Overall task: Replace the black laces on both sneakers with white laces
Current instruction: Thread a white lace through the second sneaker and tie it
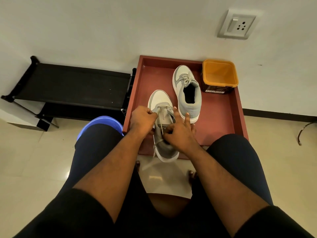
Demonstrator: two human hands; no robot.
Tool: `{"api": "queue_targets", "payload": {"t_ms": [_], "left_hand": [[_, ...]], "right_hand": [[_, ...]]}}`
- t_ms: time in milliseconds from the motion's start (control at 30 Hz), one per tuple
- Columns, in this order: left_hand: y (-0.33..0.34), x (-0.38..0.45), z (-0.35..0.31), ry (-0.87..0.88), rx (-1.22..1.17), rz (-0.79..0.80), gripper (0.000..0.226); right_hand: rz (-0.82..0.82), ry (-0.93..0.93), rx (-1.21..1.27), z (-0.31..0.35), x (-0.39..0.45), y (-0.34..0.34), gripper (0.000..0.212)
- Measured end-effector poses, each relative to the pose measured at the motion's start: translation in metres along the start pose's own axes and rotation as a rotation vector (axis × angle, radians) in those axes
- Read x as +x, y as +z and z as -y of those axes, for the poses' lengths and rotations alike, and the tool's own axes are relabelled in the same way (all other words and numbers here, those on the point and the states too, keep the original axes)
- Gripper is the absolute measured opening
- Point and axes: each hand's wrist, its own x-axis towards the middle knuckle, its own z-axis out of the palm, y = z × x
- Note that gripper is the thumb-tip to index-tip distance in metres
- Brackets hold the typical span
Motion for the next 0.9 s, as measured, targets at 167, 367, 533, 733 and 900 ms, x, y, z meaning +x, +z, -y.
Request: {"api": "queue_targets", "payload": {"t_ms": [167, 367, 533, 733, 900], "left_hand": [[0.000, -0.002, -0.001, -0.041, 0.013, -0.024, 0.019], [0.001, -0.002, -0.014, 0.494, 0.148, 0.071, 0.050], [0.009, -0.005, -0.019, 0.529, -0.034, 0.400, 0.041], [-0.002, 0.017, -0.012, 0.296, -0.182, 0.031, 0.009], [-0.001, 0.002, -0.028, 0.400, -0.230, 0.322, 0.048]], "right_hand": [[0.095, 0.141, 0.795, -0.016, -0.001, -0.021, 0.009], [-0.118, 0.119, 1.010, -0.010, -0.006, -0.042, 0.012], [-0.198, 0.061, 1.007, -0.010, -0.004, -0.041, 0.010], [-0.317, 0.105, 1.125, -0.035, 0.005, -0.056, 0.007], [-0.318, 0.044, 1.046, -0.035, 0.007, -0.057, 0.007]]}}
